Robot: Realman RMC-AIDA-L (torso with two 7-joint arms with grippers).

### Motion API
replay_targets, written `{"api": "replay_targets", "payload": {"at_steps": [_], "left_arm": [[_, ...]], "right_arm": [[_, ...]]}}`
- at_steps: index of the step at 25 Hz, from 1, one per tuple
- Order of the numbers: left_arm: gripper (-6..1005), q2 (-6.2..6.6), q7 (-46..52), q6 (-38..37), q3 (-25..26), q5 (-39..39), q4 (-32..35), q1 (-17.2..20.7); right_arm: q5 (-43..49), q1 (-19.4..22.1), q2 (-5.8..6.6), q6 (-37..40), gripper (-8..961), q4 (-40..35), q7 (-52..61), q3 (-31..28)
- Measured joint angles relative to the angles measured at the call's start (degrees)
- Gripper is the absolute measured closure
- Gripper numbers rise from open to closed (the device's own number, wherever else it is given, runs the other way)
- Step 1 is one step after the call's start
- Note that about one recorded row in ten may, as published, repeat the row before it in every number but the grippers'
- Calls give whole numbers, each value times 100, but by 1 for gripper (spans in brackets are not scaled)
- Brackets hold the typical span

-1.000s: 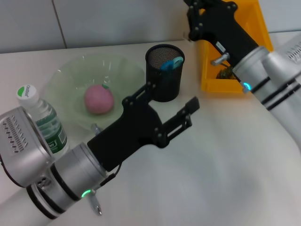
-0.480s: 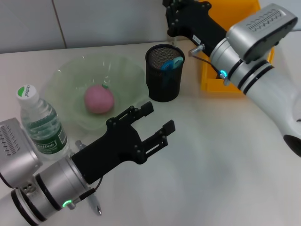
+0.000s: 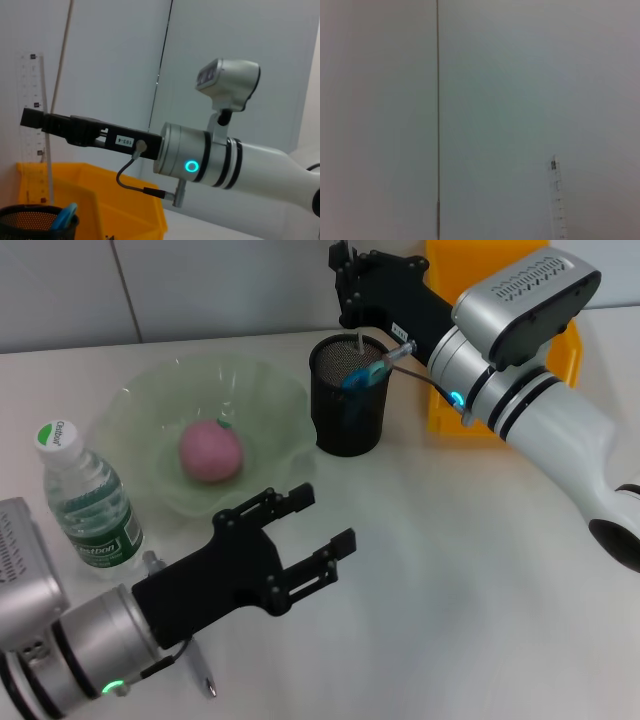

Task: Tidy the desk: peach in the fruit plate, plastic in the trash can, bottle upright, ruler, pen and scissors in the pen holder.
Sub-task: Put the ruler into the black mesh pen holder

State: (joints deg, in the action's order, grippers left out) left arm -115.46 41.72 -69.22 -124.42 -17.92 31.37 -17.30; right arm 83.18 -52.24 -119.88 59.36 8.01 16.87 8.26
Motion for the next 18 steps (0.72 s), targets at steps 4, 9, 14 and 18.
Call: {"api": "replay_targets", "payload": {"at_steps": [4, 9, 14, 18], "left_arm": [[302, 108, 152, -193, 324, -416, -4, 88], [207, 278, 566, -416, 929, -1264, 4, 210], [185, 316, 769, -622, 1419, -2192, 7, 227], [186, 275, 878, -757, 1818, -2586, -1, 245]], "right_arm": [[-12, -21, 0, -124, 928, 18, 0, 0], [-12, -14, 0, -150, 922, 34, 0, 0], [-17, -12, 0, -169, 917, 35, 0, 0], [-18, -12, -1, -189, 913, 81, -4, 0]]}}
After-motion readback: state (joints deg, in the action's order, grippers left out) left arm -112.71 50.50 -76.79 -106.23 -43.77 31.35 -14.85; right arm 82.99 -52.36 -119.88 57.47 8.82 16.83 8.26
